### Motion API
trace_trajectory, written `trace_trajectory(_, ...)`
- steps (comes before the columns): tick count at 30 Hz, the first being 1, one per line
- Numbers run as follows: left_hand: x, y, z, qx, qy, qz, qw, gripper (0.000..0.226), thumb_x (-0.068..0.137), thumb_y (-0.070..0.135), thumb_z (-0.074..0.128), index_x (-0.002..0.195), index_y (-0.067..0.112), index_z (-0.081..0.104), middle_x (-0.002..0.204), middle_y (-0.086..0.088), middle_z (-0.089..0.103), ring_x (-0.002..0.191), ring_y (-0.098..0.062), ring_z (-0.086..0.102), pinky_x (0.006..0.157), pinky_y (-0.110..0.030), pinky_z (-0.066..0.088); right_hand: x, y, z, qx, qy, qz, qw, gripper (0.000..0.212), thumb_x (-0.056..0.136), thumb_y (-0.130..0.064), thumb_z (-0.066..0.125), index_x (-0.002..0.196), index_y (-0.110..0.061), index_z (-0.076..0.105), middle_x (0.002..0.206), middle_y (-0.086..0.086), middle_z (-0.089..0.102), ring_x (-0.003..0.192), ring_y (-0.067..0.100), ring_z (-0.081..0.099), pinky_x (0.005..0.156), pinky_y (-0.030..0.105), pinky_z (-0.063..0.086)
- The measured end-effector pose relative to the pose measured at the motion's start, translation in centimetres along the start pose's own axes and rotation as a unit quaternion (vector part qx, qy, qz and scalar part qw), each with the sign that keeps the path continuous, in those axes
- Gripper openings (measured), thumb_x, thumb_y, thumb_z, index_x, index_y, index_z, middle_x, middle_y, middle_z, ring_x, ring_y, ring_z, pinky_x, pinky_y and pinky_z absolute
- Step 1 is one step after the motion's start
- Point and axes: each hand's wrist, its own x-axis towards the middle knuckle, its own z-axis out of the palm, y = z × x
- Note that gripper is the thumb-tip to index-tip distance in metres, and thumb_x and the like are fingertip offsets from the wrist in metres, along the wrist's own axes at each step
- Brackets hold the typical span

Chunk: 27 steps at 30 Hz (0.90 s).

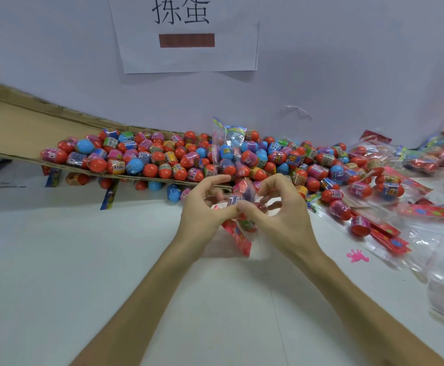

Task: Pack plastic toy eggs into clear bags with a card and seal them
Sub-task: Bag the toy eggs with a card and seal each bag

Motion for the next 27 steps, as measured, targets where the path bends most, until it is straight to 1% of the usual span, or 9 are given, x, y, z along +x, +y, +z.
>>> trace_trajectory(2, -0.2, 0.3, 0.4, -0.011, -0.012, -0.006, 1.0, 0.063, 0.076, -0.002, 0.085, 0.127, 0.03, 0.067, 0.076, 0.013, 0.052, 0.086, -0.006, 0.064, 0.075, -0.015, 0.055, 0.0, 0.0, 0.0, -0.004, 0.026, -0.019, 0.999, 0.016, 0.087, -0.015, 0.077, 0.087, -0.014, 0.061, 0.09, -0.002, 0.061, 0.083, 0.014, 0.06, 0.069, 0.018, 0.047)
trace_trajectory(5, -0.6, 0.8, 0.7, -0.005, -0.042, -0.03, 0.999, 0.066, 0.076, -0.012, 0.075, 0.128, 0.028, 0.068, 0.096, 0.001, 0.06, 0.1, -0.016, 0.067, 0.072, -0.016, 0.056, -0.1, 0.1, -0.2, -0.011, 0.023, -0.05, 0.998, 0.011, 0.091, -0.006, 0.071, 0.085, -0.012, 0.064, 0.087, -0.003, 0.063, 0.084, 0.013, 0.059, 0.072, 0.013, 0.044)
trace_trajectory(9, -0.9, 1.2, 0.7, -0.026, -0.065, -0.039, 0.997, 0.035, 0.089, 0.005, 0.072, 0.111, 0.032, 0.072, 0.112, 0.004, 0.074, 0.11, -0.016, 0.069, 0.089, -0.03, 0.059, -0.2, 0.1, 0.2, -0.025, 0.007, -0.091, 0.996, 0.011, 0.094, -0.008, 0.067, 0.086, -0.014, 0.062, 0.084, -0.005, 0.061, 0.082, 0.015, 0.058, 0.069, 0.016, 0.044)
trace_trajectory(11, -0.8, 1.2, 0.6, -0.006, -0.05, -0.018, 0.999, 0.023, 0.093, 0.012, 0.072, 0.109, 0.029, 0.073, 0.109, 0.007, 0.075, 0.109, -0.012, 0.069, 0.088, -0.027, 0.06, -0.3, 0.3, 0.4, -0.025, 0.003, -0.105, 0.994, 0.01, 0.095, -0.013, 0.063, 0.086, -0.016, 0.06, 0.084, -0.006, 0.059, 0.081, 0.015, 0.057, 0.068, 0.017, 0.044)
trace_trajectory(14, -0.9, 1.1, 0.8, 0.032, -0.032, 0.015, 0.999, 0.019, 0.094, 0.017, 0.075, 0.11, 0.026, 0.073, 0.106, 0.011, 0.076, 0.106, -0.004, 0.069, 0.084, -0.021, 0.059, -0.3, 0.5, 0.4, -0.027, -0.002, -0.116, 0.993, 0.01, 0.097, -0.021, 0.058, 0.087, -0.019, 0.059, 0.083, -0.01, 0.059, 0.08, 0.013, 0.057, 0.069, 0.014, 0.042)
trace_trajectory(17, -1.1, 0.9, 1.1, 0.054, -0.022, 0.031, 0.998, 0.018, 0.096, 0.021, 0.072, 0.106, 0.036, 0.071, 0.104, 0.017, 0.075, 0.103, 0.004, 0.068, 0.087, -0.024, 0.06, -0.3, 0.6, 0.6, -0.03, -0.017, -0.112, 0.993, 0.013, 0.101, -0.023, 0.056, 0.088, -0.02, 0.059, 0.081, -0.011, 0.059, 0.078, 0.013, 0.059, 0.07, 0.013, 0.041)
trace_trajectory(21, -1.0, 0.7, 1.3, 0.069, -0.017, 0.025, 0.997, 0.023, 0.098, 0.02, 0.069, 0.12, 0.02, 0.074, 0.113, 0.007, 0.075, 0.108, -0.01, 0.071, 0.091, -0.039, 0.062, -0.4, 0.4, 0.6, 0.001, -0.016, -0.086, 0.996, 0.022, 0.103, -0.029, 0.051, 0.087, -0.018, 0.061, 0.077, -0.015, 0.059, 0.076, 0.011, 0.06, 0.067, 0.014, 0.043)
trace_trajectory(24, -0.8, 0.8, 1.2, 0.075, -0.021, 0.024, 0.997, 0.025, 0.098, 0.016, 0.068, 0.122, 0.02, 0.075, 0.113, 0.007, 0.076, 0.108, -0.01, 0.07, 0.092, -0.039, 0.062, -0.4, 0.2, 0.5, 0.049, -0.01, -0.034, 0.998, 0.03, 0.102, -0.038, 0.048, 0.083, -0.018, 0.058, 0.074, -0.008, 0.059, 0.072, 0.013, 0.058, 0.061, 0.028, 0.048)
trace_trajectory(27, -0.8, 0.8, 1.0, 0.076, -0.035, 0.025, 0.996, 0.024, 0.099, 0.014, 0.067, 0.12, 0.022, 0.075, 0.112, 0.01, 0.075, 0.106, -0.004, 0.07, 0.091, -0.034, 0.062, -0.3, 0.1, 0.4, 0.092, -0.009, 0.007, 0.996, 0.028, 0.103, -0.031, 0.049, 0.079, -0.019, 0.056, 0.073, 0.003, 0.059, 0.07, 0.024, 0.057, 0.063, 0.044, 0.05)
